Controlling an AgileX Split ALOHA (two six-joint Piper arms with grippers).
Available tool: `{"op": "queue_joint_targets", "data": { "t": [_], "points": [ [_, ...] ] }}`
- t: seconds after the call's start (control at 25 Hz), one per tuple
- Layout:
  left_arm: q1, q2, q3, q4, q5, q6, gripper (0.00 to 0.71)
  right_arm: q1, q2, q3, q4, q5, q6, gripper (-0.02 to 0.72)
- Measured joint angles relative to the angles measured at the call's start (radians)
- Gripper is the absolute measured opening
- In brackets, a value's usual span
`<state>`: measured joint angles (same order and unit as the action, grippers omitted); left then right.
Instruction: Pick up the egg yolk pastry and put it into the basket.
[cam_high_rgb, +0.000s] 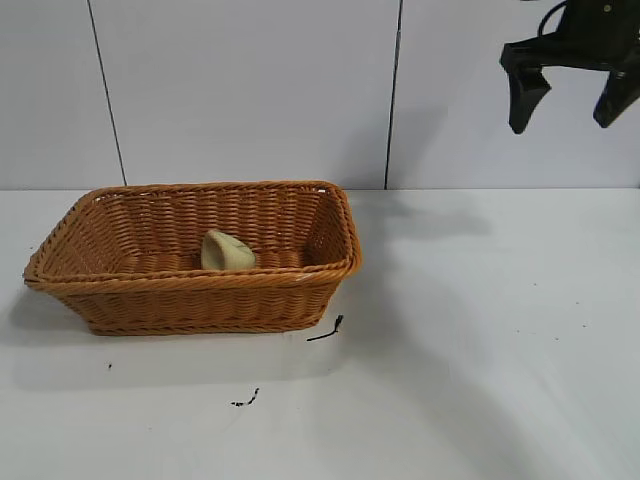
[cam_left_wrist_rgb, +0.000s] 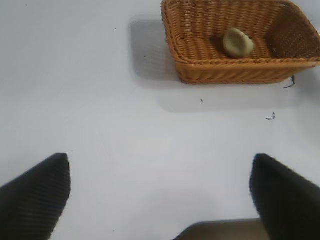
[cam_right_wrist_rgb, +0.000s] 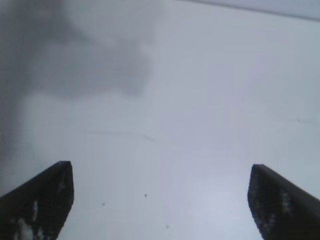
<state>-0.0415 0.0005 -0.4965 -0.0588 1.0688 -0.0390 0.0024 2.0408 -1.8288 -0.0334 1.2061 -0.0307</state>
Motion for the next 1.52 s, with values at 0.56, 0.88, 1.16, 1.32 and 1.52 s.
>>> {"op": "queue_joint_targets", "data": {
  "t": [0.56, 0.88, 1.16, 1.32, 1.52],
  "points": [
    [0.000, 0.000, 0.000, 0.000, 0.000, 0.000, 0.695, 0.005, -0.582, 0.537, 0.007, 0.002, -0.006, 0.655],
    [0.000, 0.000, 0.000, 0.000, 0.000, 0.000, 0.695, 0.005, -1.044, 0.894, 0.012, 0.007, -0.008, 0.655],
    [0.000, 0.000, 0.000, 0.000, 0.000, 0.000, 0.695, 0.005, -1.452, 1.186, 0.025, -0.114, -0.010, 0.655],
    [0.000, 0.000, 0.000, 0.000, 0.000, 0.000, 0.695, 0.005, -1.651, 1.310, 0.033, -0.152, -0.010, 0.655],
    [0.000, 0.000, 0.000, 0.000, 0.000, 0.000, 0.695, 0.005, -1.807, 1.325, 0.033, -0.185, -0.010, 0.655]
  ]
}}
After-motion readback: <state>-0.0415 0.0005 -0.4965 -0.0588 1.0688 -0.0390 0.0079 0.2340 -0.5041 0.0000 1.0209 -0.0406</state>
